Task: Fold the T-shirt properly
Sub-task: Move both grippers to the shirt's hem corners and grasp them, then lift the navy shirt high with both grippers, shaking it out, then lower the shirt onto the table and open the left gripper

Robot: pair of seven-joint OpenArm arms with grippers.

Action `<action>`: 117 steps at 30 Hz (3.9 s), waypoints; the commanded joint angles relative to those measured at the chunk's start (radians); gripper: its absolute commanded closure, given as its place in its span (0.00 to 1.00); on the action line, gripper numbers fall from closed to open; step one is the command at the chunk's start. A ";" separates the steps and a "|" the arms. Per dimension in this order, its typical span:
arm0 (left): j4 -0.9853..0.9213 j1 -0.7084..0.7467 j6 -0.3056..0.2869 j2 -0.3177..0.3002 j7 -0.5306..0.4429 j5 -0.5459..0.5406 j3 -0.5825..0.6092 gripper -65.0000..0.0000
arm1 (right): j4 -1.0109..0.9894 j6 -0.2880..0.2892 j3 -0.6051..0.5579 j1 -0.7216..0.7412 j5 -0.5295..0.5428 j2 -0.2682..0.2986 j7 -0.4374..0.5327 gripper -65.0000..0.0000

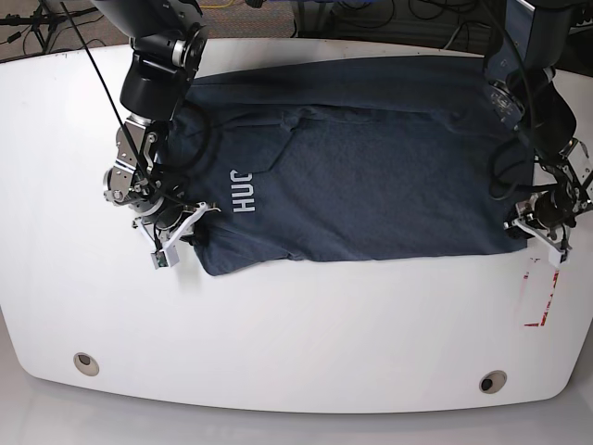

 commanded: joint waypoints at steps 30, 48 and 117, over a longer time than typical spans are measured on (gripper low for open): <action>0.228 -0.012 -0.031 0.033 0.225 -0.088 0.070 0.98 | 0.356 0.007 -0.005 -0.017 -0.042 -0.018 -0.262 1.00; 0.647 -0.158 0.015 0.136 0.521 -0.145 0.072 0.98 | 0.597 0.007 -0.103 0.131 -0.043 0.049 -0.447 1.00; 1.000 -0.012 0.148 0.107 0.597 -0.433 0.069 0.97 | 0.947 0.009 -0.178 0.030 -0.039 0.155 -0.641 1.00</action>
